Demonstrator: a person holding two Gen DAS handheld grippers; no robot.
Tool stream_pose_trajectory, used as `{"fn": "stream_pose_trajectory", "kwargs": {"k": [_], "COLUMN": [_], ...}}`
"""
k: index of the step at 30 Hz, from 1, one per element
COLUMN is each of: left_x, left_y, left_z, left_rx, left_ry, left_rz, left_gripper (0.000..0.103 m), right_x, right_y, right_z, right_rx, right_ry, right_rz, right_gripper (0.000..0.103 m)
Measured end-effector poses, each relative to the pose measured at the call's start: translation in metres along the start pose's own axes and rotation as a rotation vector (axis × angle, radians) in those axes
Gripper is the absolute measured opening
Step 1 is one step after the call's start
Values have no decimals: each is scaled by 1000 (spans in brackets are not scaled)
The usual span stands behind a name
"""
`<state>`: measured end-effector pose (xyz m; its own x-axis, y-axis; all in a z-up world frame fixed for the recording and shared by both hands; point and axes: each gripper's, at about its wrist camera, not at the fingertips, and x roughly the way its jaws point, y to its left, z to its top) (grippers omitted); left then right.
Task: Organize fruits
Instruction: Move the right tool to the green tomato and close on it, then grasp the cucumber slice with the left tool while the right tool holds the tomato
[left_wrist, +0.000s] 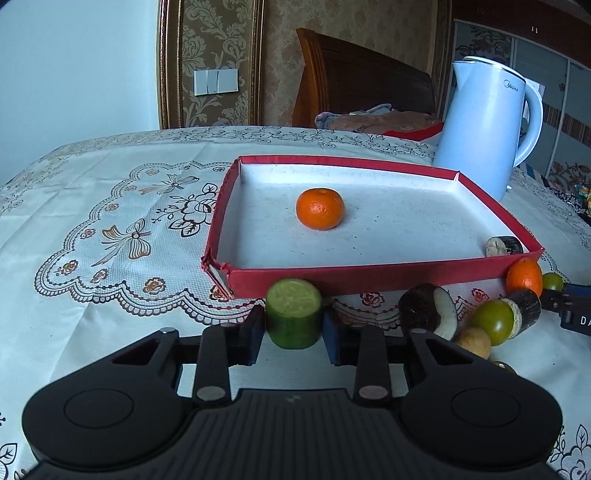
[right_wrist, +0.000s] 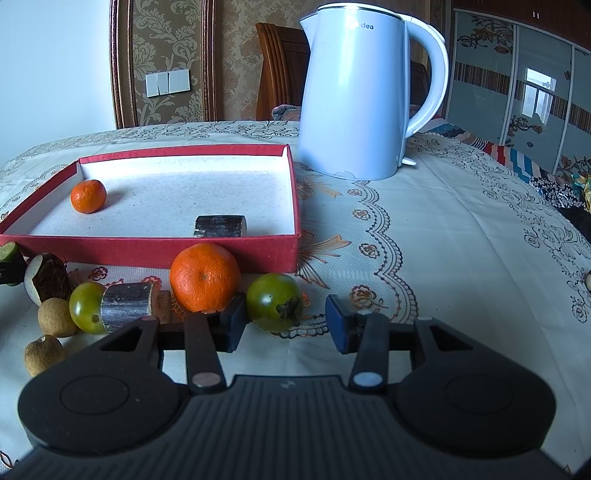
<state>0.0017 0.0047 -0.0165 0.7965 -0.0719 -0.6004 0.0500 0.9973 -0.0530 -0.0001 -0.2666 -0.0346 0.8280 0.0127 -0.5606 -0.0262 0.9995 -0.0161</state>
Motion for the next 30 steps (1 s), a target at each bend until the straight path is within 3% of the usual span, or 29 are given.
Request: {"fn": "stream_pose_trajectory", "kwargs": {"k": [2,9,30], "left_x": [0,-1,-5], "left_y": [0,-1,-5], "left_z": [0,0,-2], "left_rx": [-3,8,27], "left_ry": [1,-1,-9], "left_rz": [-2,5,6], "left_gripper": [32,32,32], "right_x": [-1,-2,-7], "right_y": [0,0,-12], "right_z": [0,0,-2], "right_rx": [0,1,83], "right_ry": [-6,-13,-46], "right_rz": [0,2,-29], "right_gripper": [35,29,29]}}
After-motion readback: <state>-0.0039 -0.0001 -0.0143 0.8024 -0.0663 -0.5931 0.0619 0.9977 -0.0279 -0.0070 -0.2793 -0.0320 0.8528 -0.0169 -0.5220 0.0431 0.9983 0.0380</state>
